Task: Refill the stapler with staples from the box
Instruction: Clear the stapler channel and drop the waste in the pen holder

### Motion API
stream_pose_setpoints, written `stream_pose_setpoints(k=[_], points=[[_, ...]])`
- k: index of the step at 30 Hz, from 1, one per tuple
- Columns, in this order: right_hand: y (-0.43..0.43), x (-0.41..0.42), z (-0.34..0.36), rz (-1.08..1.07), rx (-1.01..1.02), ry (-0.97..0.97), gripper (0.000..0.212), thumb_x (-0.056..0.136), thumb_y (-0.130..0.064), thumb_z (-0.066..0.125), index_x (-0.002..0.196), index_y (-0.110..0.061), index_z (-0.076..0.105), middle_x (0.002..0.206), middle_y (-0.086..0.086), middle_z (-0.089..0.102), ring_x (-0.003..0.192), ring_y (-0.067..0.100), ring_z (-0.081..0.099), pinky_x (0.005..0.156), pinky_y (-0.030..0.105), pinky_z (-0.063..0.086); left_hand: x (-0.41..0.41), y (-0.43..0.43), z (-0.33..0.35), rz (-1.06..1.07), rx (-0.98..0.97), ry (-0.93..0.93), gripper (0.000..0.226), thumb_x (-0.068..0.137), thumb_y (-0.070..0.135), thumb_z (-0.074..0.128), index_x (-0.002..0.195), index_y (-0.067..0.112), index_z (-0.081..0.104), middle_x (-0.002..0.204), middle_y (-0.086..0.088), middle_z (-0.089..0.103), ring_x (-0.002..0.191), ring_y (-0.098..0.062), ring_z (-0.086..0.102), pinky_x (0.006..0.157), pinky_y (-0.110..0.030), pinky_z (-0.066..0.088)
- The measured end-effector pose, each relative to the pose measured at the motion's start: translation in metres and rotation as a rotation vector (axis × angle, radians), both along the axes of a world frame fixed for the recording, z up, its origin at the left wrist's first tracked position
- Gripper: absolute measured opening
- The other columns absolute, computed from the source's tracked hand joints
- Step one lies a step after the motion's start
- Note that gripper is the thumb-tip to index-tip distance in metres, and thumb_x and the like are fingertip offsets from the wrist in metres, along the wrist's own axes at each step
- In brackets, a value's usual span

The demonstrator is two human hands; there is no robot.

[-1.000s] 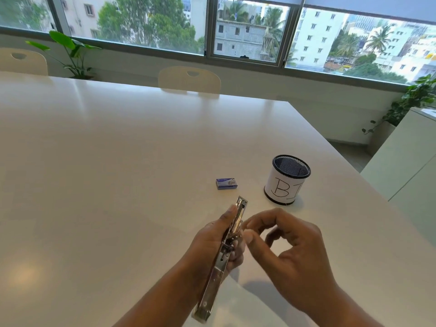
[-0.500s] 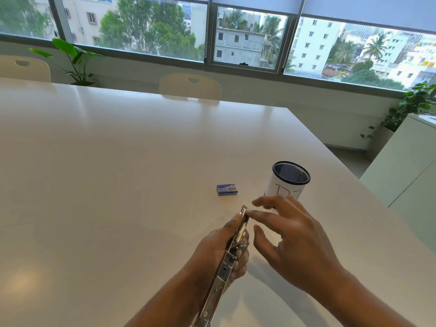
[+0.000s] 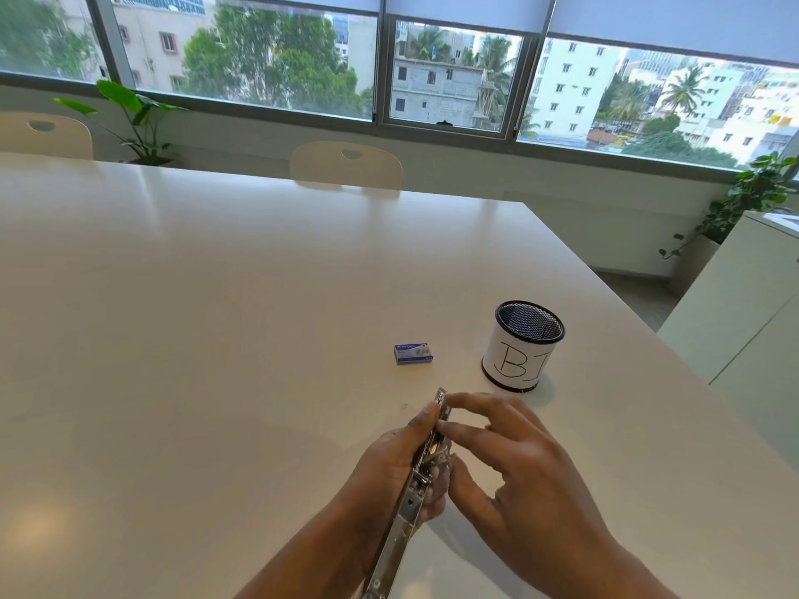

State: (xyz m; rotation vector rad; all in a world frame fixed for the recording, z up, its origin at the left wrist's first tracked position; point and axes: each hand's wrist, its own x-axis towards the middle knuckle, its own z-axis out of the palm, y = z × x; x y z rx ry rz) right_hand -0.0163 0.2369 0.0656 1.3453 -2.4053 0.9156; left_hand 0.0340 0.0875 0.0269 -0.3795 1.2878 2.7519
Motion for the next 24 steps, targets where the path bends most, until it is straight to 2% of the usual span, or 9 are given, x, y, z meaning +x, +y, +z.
stream_pose_setpoints(k=[4,6,8,12,16,19,22,24], points=[[0.0,0.007,0.005,-0.056,0.01,0.004,0.025,0.084,-0.041,0.061,0.102,-0.033,0.076,0.106,-0.021,0.061,0.101,0.0,0.055,0.075,0.017,0.049,-0.002,0.0,-0.004,0.001,-0.058,0.0,0.046,0.083,0.05,0.063,0.084,0.004,0.062,0.049,-0.004,0.056,0.034,-0.011,0.051,0.037,-0.018,0.041],[-0.002,0.008,0.008,-0.089,0.042,-0.009,0.025,0.082,-0.044,0.061,0.099,-0.035,0.075,0.092,-0.023,0.056,0.089,0.001,0.053,0.066,0.015,0.045,-0.003,0.0,-0.007,-0.008,-0.094,0.02,0.049,0.077,0.055,0.066,0.08,0.007,0.061,0.049,-0.003,0.054,0.034,-0.01,0.05,0.037,-0.018,0.041],[-0.005,0.006,0.009,-0.124,0.084,-0.042,0.019,0.082,-0.044,0.067,0.098,-0.038,0.074,0.084,-0.026,0.053,0.085,0.0,0.052,0.063,0.013,0.041,-0.004,-0.001,-0.009,-0.016,-0.111,0.036,0.047,0.078,0.057,0.066,0.073,0.01,0.063,0.05,-0.003,0.053,0.034,-0.011,0.049,0.038,-0.018,0.04],[-0.011,-0.002,0.017,-0.169,0.126,-0.171,0.009,0.079,-0.048,0.074,0.087,-0.046,0.073,0.075,-0.025,0.057,0.086,-0.007,0.052,0.057,0.013,0.039,-0.006,-0.002,-0.014,-0.007,-0.098,0.043,0.047,0.077,0.058,0.07,0.071,0.011,0.067,0.047,-0.004,0.054,0.032,-0.012,0.046,0.037,-0.018,0.038],[-0.016,-0.011,0.028,-0.189,0.181,-0.295,0.008,0.073,-0.048,0.078,0.07,-0.043,0.073,0.067,-0.019,0.063,0.067,-0.003,0.056,0.055,0.013,0.039,-0.01,-0.002,-0.019,0.011,-0.126,0.013,0.054,0.063,0.063,0.078,0.065,0.011,0.066,0.045,-0.006,0.055,0.031,-0.014,0.046,0.037,-0.018,0.037],[-0.018,-0.014,0.033,-0.171,0.204,-0.381,0.003,0.069,-0.042,0.078,0.072,-0.042,0.077,0.066,-0.015,0.068,0.062,-0.006,0.056,0.048,0.013,0.042,-0.011,-0.001,-0.021,-0.003,-0.085,0.006,0.054,0.058,0.062,0.082,0.061,0.012,0.065,0.044,-0.006,0.054,0.031,-0.014,0.045,0.037,-0.017,0.036],[-0.02,-0.016,0.034,-0.161,0.198,-0.456,0.009,0.067,-0.037,0.076,0.069,-0.045,0.075,0.069,-0.016,0.071,0.051,-0.005,0.054,0.045,0.011,0.043,-0.011,0.0,-0.021,-0.009,-0.024,0.005,0.05,0.057,0.056,0.086,0.061,0.011,0.066,0.045,-0.007,0.053,0.031,-0.014,0.046,0.037,-0.017,0.036],[-0.021,-0.017,0.034,-0.156,0.188,-0.523,0.01,0.068,-0.033,0.076,0.068,-0.044,0.076,0.063,-0.013,0.071,0.044,-0.002,0.051,0.045,0.013,0.043,-0.01,0.0,-0.019,-0.018,0.016,0.012,0.048,0.056,0.052,0.088,0.063,0.01,0.067,0.045,-0.007,0.052,0.031,-0.014,0.047,0.036,-0.018,0.037]])
